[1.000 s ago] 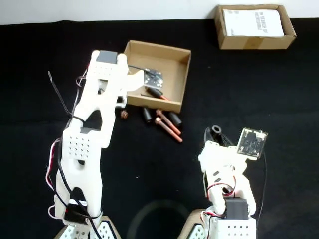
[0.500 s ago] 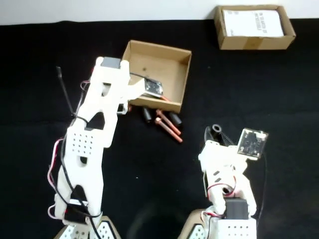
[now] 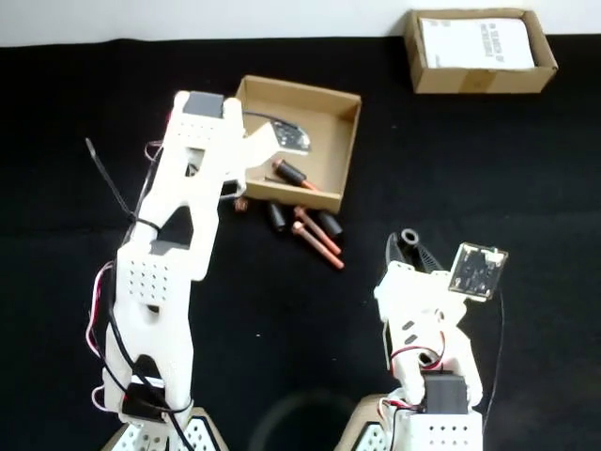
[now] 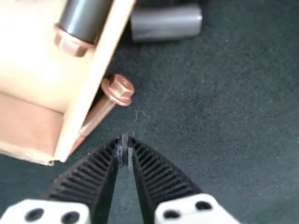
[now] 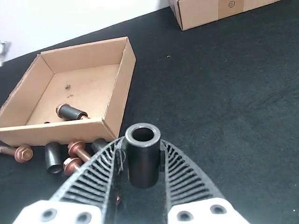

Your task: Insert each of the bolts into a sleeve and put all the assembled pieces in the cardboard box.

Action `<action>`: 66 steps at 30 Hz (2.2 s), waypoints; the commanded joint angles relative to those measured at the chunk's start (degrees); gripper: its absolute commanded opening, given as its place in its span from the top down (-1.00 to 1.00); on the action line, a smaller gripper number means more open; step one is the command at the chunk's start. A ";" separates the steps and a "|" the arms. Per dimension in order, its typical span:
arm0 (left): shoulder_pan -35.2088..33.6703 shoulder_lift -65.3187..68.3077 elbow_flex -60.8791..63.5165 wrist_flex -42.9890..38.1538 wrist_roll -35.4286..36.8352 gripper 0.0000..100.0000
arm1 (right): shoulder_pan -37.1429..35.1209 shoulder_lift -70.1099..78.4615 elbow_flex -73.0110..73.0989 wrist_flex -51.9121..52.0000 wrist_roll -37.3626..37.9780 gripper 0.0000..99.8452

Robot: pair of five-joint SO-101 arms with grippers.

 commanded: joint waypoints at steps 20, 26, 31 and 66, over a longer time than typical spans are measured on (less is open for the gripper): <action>1.27 3.91 0.31 -13.36 -6.95 0.81 | 0.57 -0.40 0.92 2.07 1.05 0.99; 0.66 4.35 0.22 -15.82 -8.79 0.81 | 0.57 -0.40 1.10 2.15 3.34 0.99; 0.75 6.29 0.31 -15.82 -12.66 0.82 | 0.57 -0.40 1.01 2.15 3.60 0.99; 8.92 -13.23 -6.20 1.23 40.09 0.98 | -8.13 -0.40 1.19 -3.12 -4.04 0.98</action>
